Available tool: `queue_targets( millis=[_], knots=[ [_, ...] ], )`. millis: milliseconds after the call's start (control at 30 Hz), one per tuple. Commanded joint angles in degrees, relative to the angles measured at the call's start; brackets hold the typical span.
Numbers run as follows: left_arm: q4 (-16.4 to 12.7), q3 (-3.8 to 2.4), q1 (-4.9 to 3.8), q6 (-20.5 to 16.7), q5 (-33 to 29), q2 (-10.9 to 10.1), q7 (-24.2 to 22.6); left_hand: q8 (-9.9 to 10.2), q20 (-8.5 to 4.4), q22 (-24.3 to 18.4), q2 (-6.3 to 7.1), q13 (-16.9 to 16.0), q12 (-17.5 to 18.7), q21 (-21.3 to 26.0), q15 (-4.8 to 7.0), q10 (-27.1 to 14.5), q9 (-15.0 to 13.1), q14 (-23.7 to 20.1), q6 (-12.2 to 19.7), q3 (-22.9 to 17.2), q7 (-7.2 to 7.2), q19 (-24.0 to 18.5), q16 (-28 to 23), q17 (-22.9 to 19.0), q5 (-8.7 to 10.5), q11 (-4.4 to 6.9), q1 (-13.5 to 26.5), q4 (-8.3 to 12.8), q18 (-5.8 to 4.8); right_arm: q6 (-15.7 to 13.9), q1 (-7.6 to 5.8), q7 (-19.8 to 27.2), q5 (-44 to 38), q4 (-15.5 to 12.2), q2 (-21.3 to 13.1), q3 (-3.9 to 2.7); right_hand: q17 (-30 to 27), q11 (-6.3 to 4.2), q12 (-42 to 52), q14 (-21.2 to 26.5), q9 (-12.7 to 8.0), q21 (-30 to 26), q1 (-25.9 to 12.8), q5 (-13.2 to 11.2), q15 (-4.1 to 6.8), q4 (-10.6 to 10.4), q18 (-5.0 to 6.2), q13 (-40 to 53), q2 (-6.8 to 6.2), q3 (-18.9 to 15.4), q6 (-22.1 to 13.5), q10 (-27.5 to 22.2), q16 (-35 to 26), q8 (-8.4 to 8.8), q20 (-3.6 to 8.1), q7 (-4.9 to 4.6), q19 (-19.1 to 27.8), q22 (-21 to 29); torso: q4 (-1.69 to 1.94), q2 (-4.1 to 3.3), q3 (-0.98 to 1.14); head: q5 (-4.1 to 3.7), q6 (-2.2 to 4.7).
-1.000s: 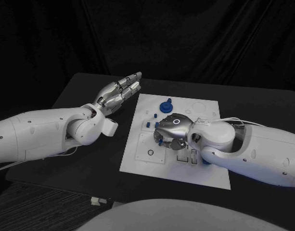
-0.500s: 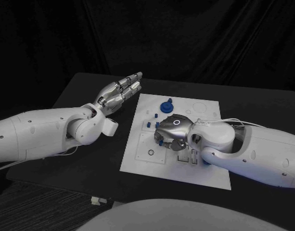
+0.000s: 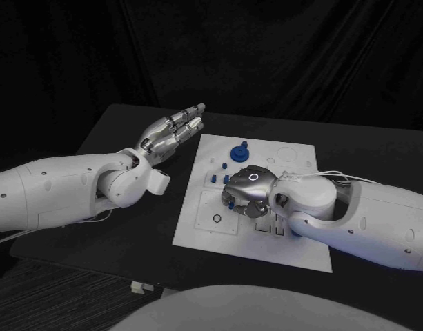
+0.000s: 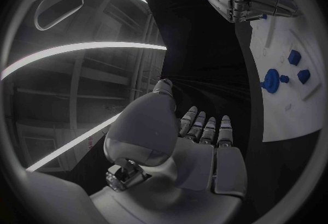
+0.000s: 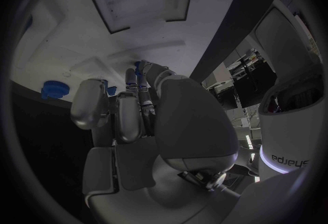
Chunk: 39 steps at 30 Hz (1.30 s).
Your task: Assemble the parts on the task board
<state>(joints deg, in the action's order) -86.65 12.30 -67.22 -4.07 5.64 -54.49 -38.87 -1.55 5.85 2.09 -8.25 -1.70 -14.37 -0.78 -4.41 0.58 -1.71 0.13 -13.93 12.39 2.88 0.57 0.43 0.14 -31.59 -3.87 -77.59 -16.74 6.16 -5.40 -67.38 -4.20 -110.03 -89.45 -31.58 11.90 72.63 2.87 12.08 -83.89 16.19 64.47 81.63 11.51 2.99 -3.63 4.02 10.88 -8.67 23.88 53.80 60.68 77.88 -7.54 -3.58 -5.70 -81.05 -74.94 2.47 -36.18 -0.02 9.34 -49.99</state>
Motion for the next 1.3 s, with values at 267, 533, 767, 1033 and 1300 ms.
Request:
queue_targets(
  millis=[267,533,767,1033,1300],
  knots=[
    [0.3,-0.06,0.04,0.9,0.0,0.2,-14.1,-0.3,0.5,0.1,-0.22,0.0,0.1,0.2,0.14,-0.1,-0.1,-0.1,0.0,-0.2,0.99,0.1,-0.2,-0.1,-0.84,0.18,-1.1,0.2,-0.19,1.2,0.27,-2.0,-0.5,-0.3,-0.3,-0.03,-0.4,0.54,-3.6,-0.6,-3.2,-3.0,-4.9,-6.3,-0.91,-2.7,1.32,-1.6,-2.32,-5.9,-7.8,-8.4,-0.3,3.98,-0.6,4.68,1.3,-7.9,-0.01,0.0,0.0,0.1,-0.01],
    [0.5,-0.06,0.04,1.1,0.0,0.3,-13.9,-0.3,0.57,0.1,-0.27,0.0,0.2,0.2,0.35,-0.1,-0.1,-0.1,-0.1,-0.2,1.21,0.1,-0.4,-0.1,-1.22,0.2,-1.2,0.1,0.09,-5.3,-0.02,-2.8,-0.5,-1.3,-2.1,-0.03,-2.5,1.2,-4.2,1.0,-7.7,-8.3,0.1,-7.5,-1.6,-12.7,2.1,-3.2,-4.33,-13.9,-15.3,-16.5,-1.8,3.66,-1.14,6.66,3.3,-6.9,0.02,-0.02,-0.01,-0.14,-0.01],
    [0.6,-0.06,0.04,0.8,0.0,0.2,-13.8,-0.3,0.6,0.1,-0.35,0.0,0.2,0.2,0.65,-0.1,-0.1,-0.1,-0.2,-0.2,1.29,0.1,-0.4,-0.1,-1.34,0.24,-1.3,0.1,0.4,-12.0,-3.74,0.1,0.8,-3.1,-6.3,-0.04,5.0,1.12,-2.4,-2.4,-7.6,-5.2,-2.3,-6.5,-1.3,-13.2,1.69,-3.5,-4.24,-14.2,-10.6,-15.8,4.1,1.99,-1.01,6.43,0.9,-7.6,0.0,0.01,0.02,-0.35,-0.01],
    [1.2,-0.06,0.04,-0.2,0.0,0.6,-13.8,-0.5,0.4,0.0,-0.2,0.0,-0.1,0.2,1.11,-0.1,-0.2,-0.1,-0.9,0.0,1.35,0.0,-0.4,-0.1,-1.3,0.43,-1.3,0.1,0.74,-6.8,-10.12,-0.3,7.4,-4.1,-13.4,-0.03,7.7,0.78,-1.7,-3.6,-7.7,0.5,-12.4,-8.2,-0.84,-13.5,0.75,-4.1,-5.88,-15.4,-7.0,-14.1,6.1,0.53,-0.51,5.94,-1.7,-8.9,0.03,0.06,0.0,-0.39,-0.01],
    [1.5,-0.06,0.04,-0.4,0.0,0.9,-13.8,-0.5,0.47,0.0,-0.15,0.0,0.0,0.2,1.17,-0.1,-0.2,-0.1,-1.2,0.0,1.44,0.0,-0.4,-0.1,-1.62,0.55,-1.5,0.2,0.85,-0.8,-9.79,-3.7,11.2,-2.7,-18.1,-0.01,7.3,1.15,-3.9,-3.7,-8.1,1.4,-12.4,-8.4,-0.86,-13.5,0.59,-5.8,-6.98,-16.2,-6.3,-16.2,5.9,0.79,-0.34,6.66,-2.1,-9.0,-0.01,-0.03,0.02,-1.18,-0.01]
  ],
)
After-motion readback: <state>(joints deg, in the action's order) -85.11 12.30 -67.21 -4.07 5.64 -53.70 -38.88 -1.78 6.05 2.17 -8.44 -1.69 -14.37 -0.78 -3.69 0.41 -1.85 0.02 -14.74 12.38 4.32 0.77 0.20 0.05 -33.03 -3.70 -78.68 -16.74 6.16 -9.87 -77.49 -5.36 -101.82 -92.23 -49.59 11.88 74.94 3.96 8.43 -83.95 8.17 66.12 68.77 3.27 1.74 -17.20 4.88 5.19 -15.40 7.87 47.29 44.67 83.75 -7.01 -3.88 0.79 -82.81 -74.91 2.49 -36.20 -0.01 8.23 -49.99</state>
